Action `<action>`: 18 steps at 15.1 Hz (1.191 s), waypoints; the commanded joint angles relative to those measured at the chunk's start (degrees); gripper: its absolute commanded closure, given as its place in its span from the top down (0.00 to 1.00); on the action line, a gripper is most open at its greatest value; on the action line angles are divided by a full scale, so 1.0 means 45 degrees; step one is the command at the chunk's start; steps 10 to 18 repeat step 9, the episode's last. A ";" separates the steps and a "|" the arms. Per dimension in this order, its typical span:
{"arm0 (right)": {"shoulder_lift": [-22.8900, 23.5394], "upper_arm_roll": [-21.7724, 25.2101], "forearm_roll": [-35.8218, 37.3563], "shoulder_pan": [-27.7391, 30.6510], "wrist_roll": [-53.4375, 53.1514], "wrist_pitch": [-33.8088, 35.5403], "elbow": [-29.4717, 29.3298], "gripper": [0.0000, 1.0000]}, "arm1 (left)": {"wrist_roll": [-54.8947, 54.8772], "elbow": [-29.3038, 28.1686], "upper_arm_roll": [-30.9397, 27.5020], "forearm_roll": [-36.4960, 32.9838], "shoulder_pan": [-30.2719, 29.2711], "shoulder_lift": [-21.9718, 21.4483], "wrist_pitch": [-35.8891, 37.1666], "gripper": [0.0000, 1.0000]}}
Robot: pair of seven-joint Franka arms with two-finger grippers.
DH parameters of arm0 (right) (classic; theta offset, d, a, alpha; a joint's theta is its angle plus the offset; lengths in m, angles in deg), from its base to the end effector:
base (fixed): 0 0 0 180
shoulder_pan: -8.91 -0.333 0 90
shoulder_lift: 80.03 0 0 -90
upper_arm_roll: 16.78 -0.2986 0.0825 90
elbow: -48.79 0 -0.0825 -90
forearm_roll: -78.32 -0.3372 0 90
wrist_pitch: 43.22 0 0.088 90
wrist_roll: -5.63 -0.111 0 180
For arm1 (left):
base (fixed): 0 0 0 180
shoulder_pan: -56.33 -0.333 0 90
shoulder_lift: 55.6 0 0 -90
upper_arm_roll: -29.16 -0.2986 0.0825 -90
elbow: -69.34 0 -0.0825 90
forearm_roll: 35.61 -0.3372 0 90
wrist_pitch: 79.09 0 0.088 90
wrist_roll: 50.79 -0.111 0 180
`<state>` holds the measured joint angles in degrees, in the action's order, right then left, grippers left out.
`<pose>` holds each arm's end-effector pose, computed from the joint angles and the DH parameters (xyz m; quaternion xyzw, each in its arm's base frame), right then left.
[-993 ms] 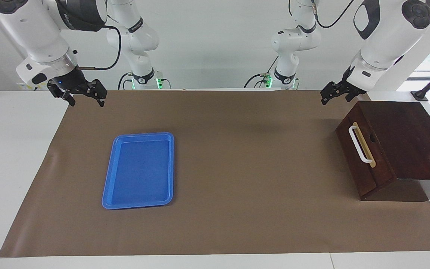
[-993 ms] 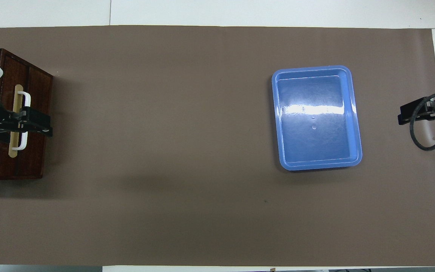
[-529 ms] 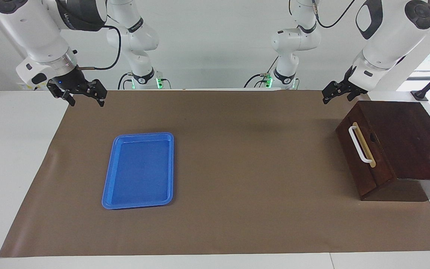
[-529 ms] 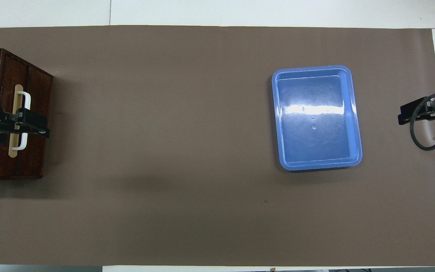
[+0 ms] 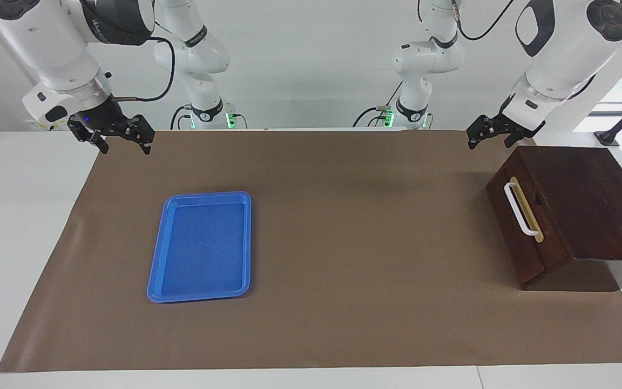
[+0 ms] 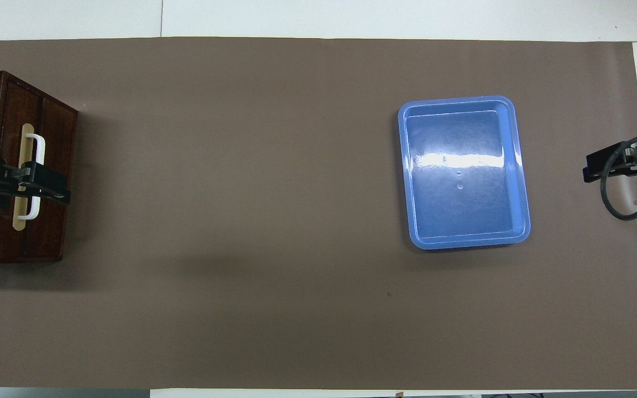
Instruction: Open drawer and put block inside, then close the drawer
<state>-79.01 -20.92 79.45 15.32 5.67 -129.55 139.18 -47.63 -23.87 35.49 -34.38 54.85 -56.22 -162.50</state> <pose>0.5042 -0.0226 0.5859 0.9988 -0.0196 -0.0445 0.0083 0.4870 -0.0442 0.5760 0.9966 -0.0150 -0.0806 0.0045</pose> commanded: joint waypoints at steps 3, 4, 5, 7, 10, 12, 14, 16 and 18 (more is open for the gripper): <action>0.0008 -0.0153 0.0160 0.0157 -0.0166 0.0123 -0.0124 1.00 | -0.0135 0.0165 -0.0156 -0.0233 0.0309 -0.0038 0.0137 1.00; 0.0008 -0.0153 0.0160 0.0157 -0.0166 0.0123 -0.0124 1.00 | -0.0116 0.0184 -0.0156 -0.0233 0.0310 -0.0038 0.0079 1.00; 0.0008 -0.0153 0.0160 0.0157 -0.0166 0.0104 -0.0124 1.00 | -0.0116 0.0184 -0.0136 -0.0213 0.0310 -0.0038 0.0079 1.00; 0.0008 -0.0153 0.0160 0.0157 -0.0166 0.0123 -0.0124 1.00 | -0.0135 0.0165 -0.0136 -0.0213 0.0329 -0.0038 0.0059 1.00; 0.0008 -0.0153 0.0160 0.0157 -0.0147 0.0104 -0.0124 1.00 | -0.0096 0.0165 -0.0136 -0.0174 0.0290 -0.0038 0.0001 1.00; 0.0008 -0.0153 0.0160 0.0157 -0.0147 0.0104 -0.0124 1.00 | -0.0096 0.0165 -0.0136 -0.0174 0.0290 -0.0038 0.0001 1.00; 0.0008 -0.0153 0.0160 0.0157 -0.0147 0.0104 -0.0124 1.00 | -0.0096 0.0165 -0.0136 -0.0174 0.0290 -0.0038 0.0001 1.00; 0.0008 -0.0153 0.0160 0.0157 -0.0147 0.0104 -0.0124 1.00 | -0.0096 0.0165 -0.0136 -0.0174 0.0290 -0.0038 0.0001 1.00; 0.0008 -0.0153 0.0160 0.0157 -0.0147 0.0104 -0.0124 1.00 | -0.0096 0.0165 -0.0136 -0.0174 0.0290 -0.0038 0.0001 1.00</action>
